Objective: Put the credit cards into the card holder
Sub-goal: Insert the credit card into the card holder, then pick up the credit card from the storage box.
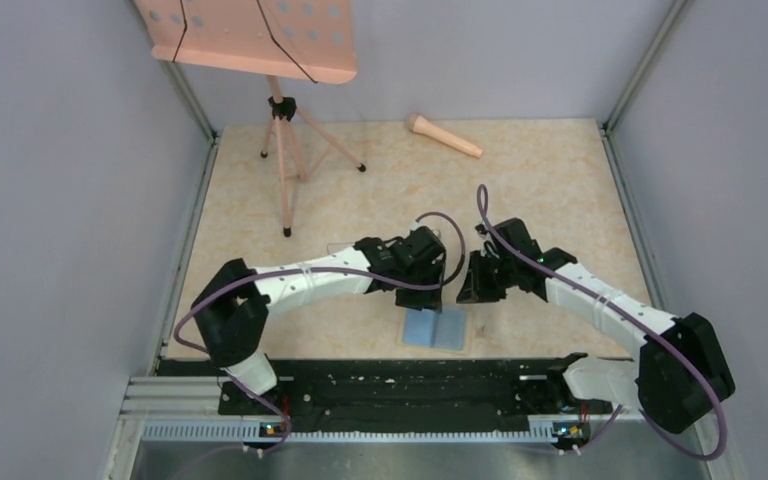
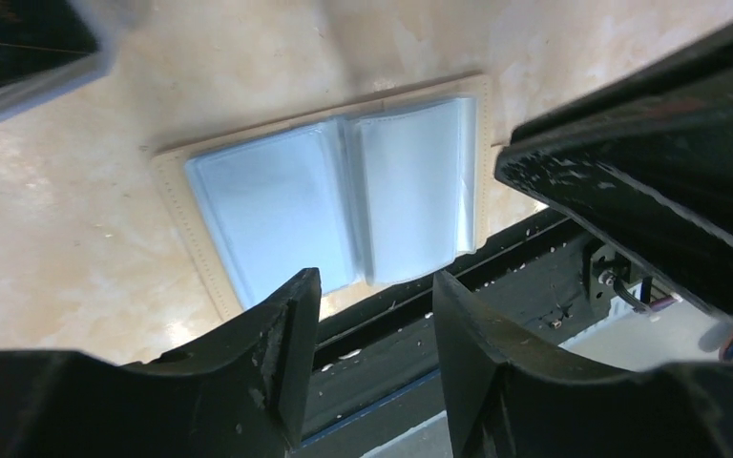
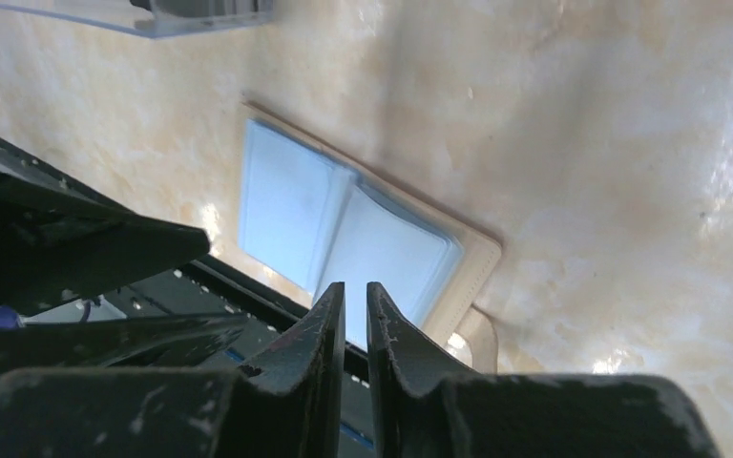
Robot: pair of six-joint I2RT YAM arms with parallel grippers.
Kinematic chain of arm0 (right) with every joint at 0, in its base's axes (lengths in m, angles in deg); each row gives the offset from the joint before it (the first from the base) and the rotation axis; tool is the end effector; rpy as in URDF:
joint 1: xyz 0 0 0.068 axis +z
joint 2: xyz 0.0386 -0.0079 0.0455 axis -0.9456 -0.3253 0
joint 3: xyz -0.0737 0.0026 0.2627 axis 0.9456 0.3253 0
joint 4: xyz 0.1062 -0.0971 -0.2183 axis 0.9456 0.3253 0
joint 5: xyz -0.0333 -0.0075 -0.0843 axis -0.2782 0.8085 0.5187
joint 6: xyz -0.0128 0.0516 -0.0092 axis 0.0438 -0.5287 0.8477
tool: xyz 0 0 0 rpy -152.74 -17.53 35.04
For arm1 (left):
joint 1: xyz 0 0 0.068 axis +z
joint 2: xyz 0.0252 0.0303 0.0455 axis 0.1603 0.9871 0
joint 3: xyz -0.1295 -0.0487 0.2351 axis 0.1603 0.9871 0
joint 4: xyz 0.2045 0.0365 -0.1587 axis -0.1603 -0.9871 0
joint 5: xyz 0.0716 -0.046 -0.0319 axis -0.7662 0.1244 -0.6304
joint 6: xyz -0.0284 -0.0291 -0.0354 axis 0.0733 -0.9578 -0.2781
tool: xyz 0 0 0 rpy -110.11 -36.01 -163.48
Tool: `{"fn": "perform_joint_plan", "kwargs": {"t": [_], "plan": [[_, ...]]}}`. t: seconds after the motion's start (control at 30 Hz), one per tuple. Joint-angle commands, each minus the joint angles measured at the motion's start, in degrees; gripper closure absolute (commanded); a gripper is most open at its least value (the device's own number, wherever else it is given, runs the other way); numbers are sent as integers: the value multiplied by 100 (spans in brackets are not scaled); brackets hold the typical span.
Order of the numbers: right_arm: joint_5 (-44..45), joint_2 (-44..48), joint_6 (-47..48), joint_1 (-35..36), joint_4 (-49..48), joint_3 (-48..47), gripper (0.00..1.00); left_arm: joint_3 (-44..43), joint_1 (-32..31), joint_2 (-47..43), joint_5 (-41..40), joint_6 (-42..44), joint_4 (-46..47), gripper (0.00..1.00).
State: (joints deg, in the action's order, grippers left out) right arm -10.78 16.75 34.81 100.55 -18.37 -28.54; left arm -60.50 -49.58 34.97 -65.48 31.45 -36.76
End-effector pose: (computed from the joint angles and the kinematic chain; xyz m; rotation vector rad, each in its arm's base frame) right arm 0.1867 0.1186 0.2026 -0.0507 2.7157 0.7816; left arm 0.1809 -0.3030 0.2194 0.3053 2.8174 -0.6139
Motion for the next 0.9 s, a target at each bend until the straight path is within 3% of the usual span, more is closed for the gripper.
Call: {"fn": "perform_joint_plan", "kwargs": {"t": [0.0,0.3,0.5,0.67,0.87], "plan": [[-162,-285,26,-37,-468,-464,83,414,337,-800,39,308,542,46],[-788,-1400,-234,-182,-1449,-1168,61,1569,2014,-1867,1543,341,1831,45],[-1112,-2271,-357,-185,-1907,-1756,47,1590,3161,-1701,2064,499,1798,45],[-1326,-2881,-495,-177,-2126,-2015,50,817,3402,-870,1796,932,933,46],[-1472,-3233,-603,-163,-2204,-2060,70,199,3359,21,1646,1155,629,55]]}}
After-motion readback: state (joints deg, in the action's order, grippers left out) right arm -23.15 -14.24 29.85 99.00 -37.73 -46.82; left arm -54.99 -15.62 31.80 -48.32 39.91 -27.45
